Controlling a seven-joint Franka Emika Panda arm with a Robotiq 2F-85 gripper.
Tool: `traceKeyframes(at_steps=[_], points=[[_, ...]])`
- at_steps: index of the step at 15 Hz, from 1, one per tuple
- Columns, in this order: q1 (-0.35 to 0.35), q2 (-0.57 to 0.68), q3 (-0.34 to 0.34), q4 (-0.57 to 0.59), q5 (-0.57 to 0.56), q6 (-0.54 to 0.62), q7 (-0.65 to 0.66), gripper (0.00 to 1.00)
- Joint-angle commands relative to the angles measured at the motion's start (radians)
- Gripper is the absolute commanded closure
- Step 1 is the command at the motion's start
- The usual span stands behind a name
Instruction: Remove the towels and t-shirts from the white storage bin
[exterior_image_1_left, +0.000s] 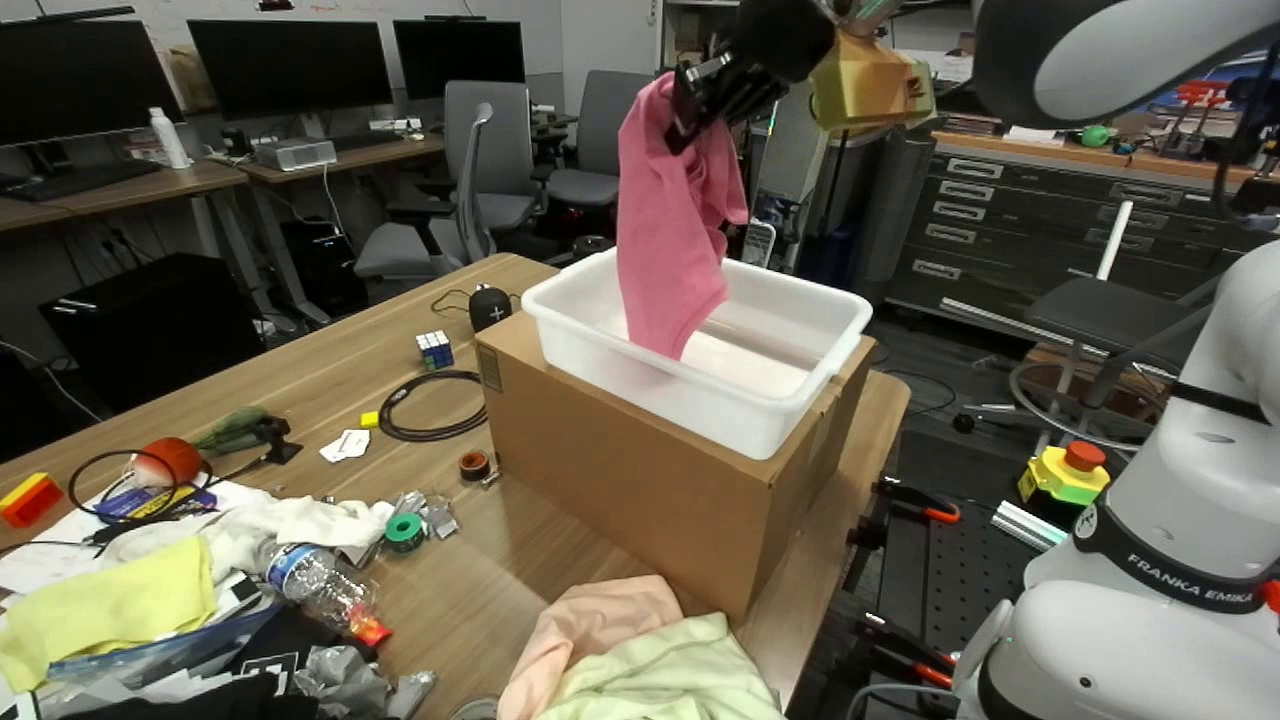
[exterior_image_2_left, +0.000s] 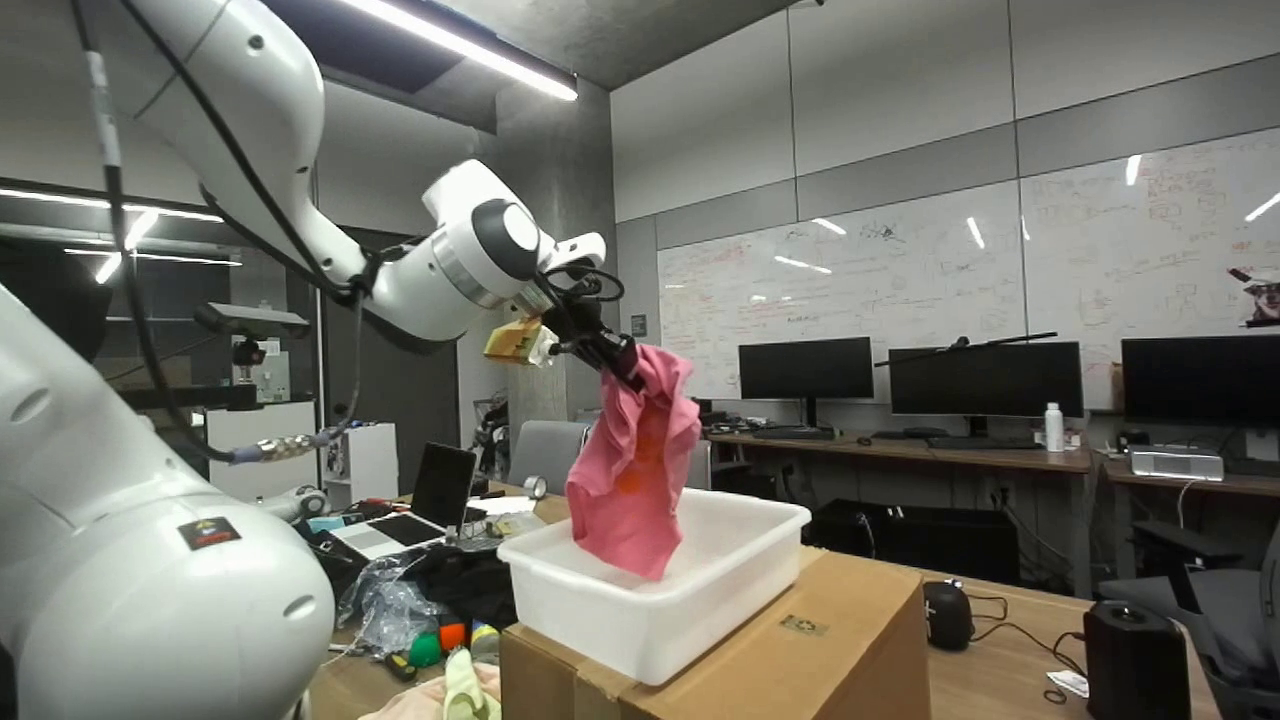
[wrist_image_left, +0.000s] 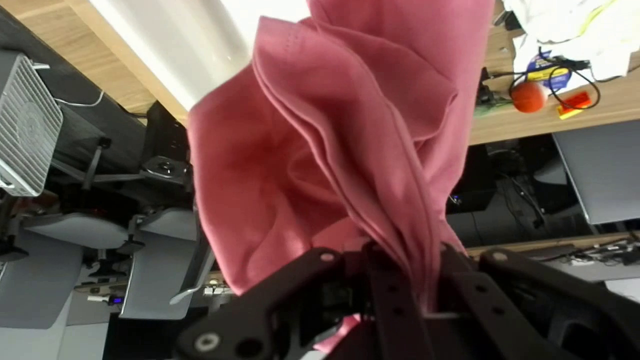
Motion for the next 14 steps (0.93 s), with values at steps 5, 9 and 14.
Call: traceKeyframes(at_steps=[5,9,14], points=[[0.145,-0.095,0.065,0.017,0.289,-0.241,-0.272,0.96],[0.215,-0.004,0.115,0.075,0.394,-0.391,-0.383,0.96],[0.266,0.169,0.189,0.2,0.401,-0.56,-0.456,0.96]])
